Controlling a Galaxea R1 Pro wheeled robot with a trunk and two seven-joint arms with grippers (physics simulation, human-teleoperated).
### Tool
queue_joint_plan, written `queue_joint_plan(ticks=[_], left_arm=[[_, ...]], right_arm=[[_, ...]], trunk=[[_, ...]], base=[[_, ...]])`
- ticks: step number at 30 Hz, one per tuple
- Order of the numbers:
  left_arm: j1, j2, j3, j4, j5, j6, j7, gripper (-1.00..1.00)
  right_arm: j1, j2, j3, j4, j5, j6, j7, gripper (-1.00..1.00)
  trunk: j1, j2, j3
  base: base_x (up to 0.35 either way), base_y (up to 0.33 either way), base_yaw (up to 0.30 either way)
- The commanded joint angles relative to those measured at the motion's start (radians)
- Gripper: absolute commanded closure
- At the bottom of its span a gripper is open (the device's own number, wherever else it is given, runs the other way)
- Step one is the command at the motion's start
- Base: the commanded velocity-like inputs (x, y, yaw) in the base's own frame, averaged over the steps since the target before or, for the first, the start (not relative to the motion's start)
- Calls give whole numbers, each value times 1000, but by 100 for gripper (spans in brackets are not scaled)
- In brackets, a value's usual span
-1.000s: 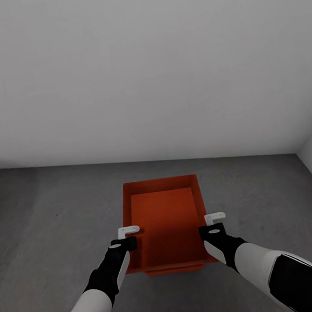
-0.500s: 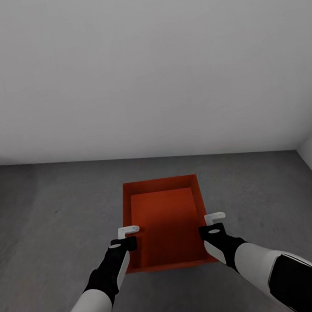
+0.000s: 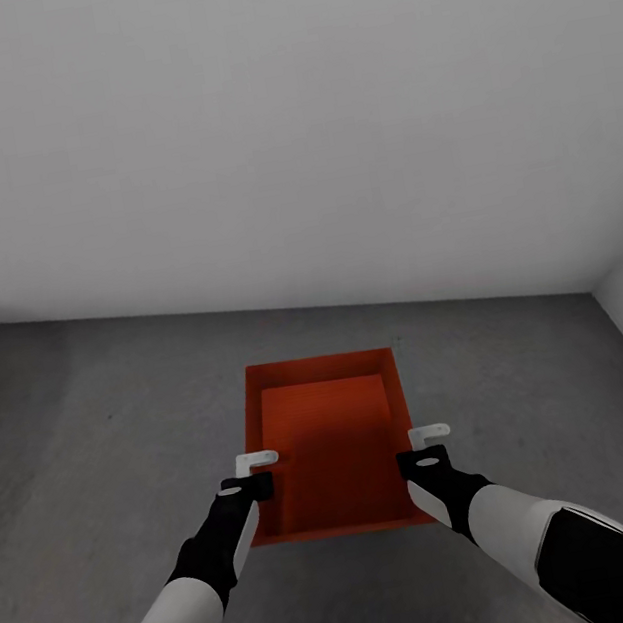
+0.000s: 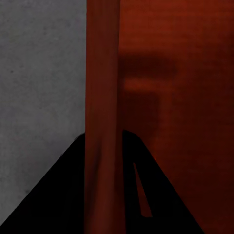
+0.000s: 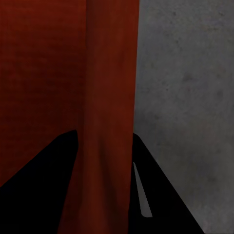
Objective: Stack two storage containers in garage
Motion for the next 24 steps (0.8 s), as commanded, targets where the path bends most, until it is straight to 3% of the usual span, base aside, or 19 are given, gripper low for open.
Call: queue_joint_plan(ticks=[1, 24], left_arm=[[0, -18, 4, 0, -11, 32, 2, 100], [0, -18, 4, 0, -11, 32, 2, 100]], right_arm=[[-1, 1, 5, -12, 22, -2, -13, 100], [-1, 1, 5, -11, 23, -2, -13, 100]], trunk=[[0, -2, -3], [0, -2, -40]], base=[[0, 0, 0], [0, 0, 0]])
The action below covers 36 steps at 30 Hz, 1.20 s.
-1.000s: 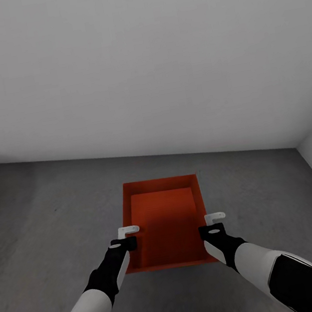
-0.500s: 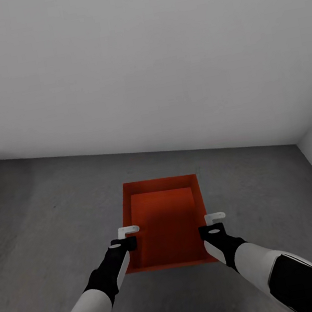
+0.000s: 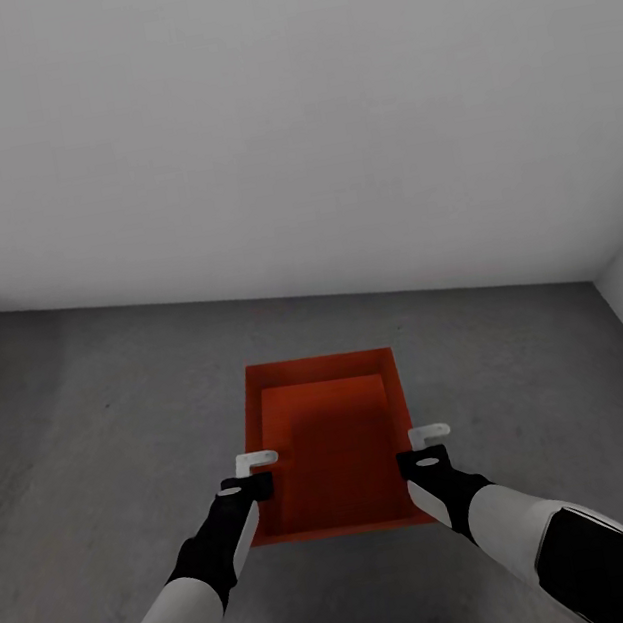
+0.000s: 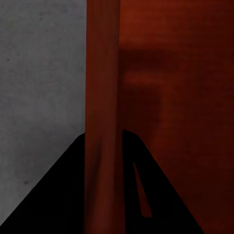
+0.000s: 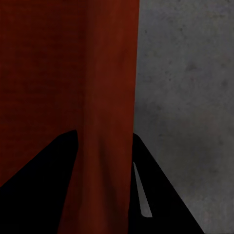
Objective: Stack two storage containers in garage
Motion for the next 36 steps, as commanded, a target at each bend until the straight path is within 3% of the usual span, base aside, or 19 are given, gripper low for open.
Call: queue_joint_plan(ticks=[1, 36], left_arm=[[0, -18, 4, 0, -11, 33, 2, 100], [0, -20, 4, -3, -10, 35, -2, 100]], right_arm=[[-1, 1, 5, -10, 22, -1, -13, 100], [-1, -1, 5, -10, 21, -1, -13, 100]], trunk=[[0, -2, -3], [0, -2, -12]], base=[[0, 0, 0], [0, 0, 0]])
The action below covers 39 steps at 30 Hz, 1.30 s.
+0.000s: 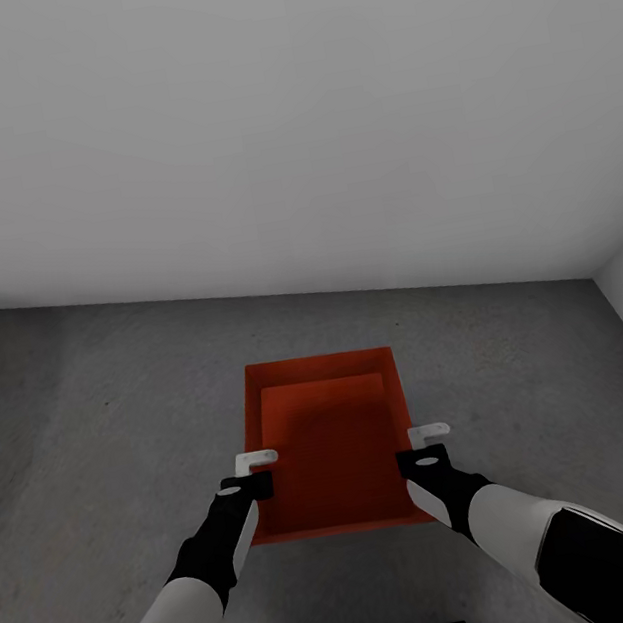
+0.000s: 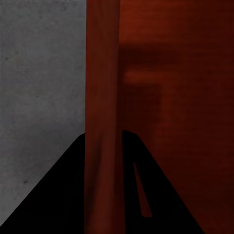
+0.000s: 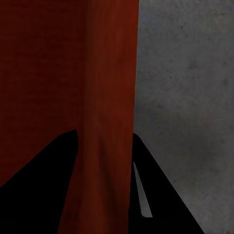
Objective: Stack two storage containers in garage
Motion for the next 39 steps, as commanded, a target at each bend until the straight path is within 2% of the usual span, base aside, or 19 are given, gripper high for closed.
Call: queue_joint_plan(ticks=[1, 26, 34, 39], left_arm=[[0, -20, 2, 0, -6, 37, 1, 100], [0, -19, 3, -1, -4, 37, 1, 100], [0, -19, 3, -1, -4, 37, 1, 100], [0, -19, 3, -1, -4, 37, 1, 100]], right_arm=[[-2, 1, 2, -1, 26, 0, -7, 100], [-2, 2, 2, -1, 26, 0, -7, 100], [-2, 2, 2, -1, 26, 0, -7, 100], [-2, 2, 2, -1, 26, 0, -7, 100]], trunk=[[0, -2, -1], [96, -177, -80], [96, -177, -80], [112, -205, -92]], base=[[0, 0, 0], [0, 0, 0], [0, 0, 0], [0, 0, 0]])
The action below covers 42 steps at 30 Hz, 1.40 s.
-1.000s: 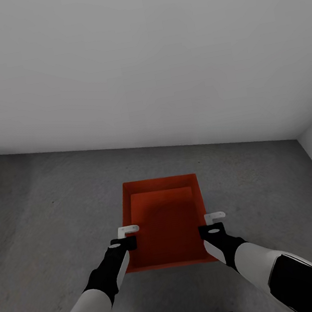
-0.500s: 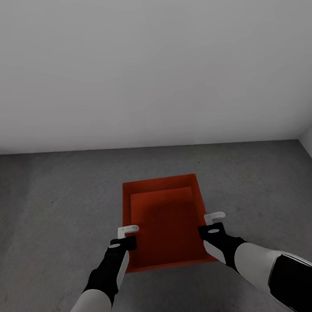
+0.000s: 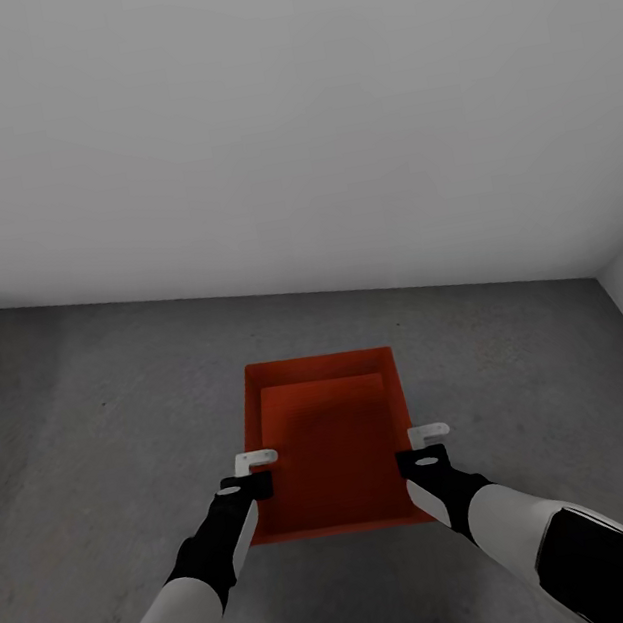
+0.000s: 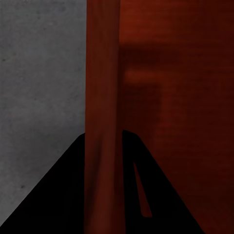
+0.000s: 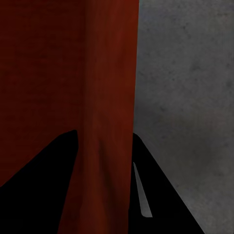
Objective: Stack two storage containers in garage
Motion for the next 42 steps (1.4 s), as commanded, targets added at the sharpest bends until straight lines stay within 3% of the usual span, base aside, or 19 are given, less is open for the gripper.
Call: queue_joint_plan(ticks=[1, 32, 42], left_arm=[[0, -21, 4, 1, -7, 34, 1, 100], [0, -21, 4, 1, -7, 34, 1, 100], [0, -21, 4, 1, -7, 34, 1, 100]], right_arm=[[-1, 1, 2, -2, 27, -1, -6, 100], [-1, 1, 2, -2, 28, -1, -6, 100], [-1, 1, 2, -2, 27, -1, -6, 100]], trunk=[[0, -1, -1], [0, -1, -1], [39, -71, -32]], base=[[0, 0, 0], [0, 0, 0], [0, 0, 0]])
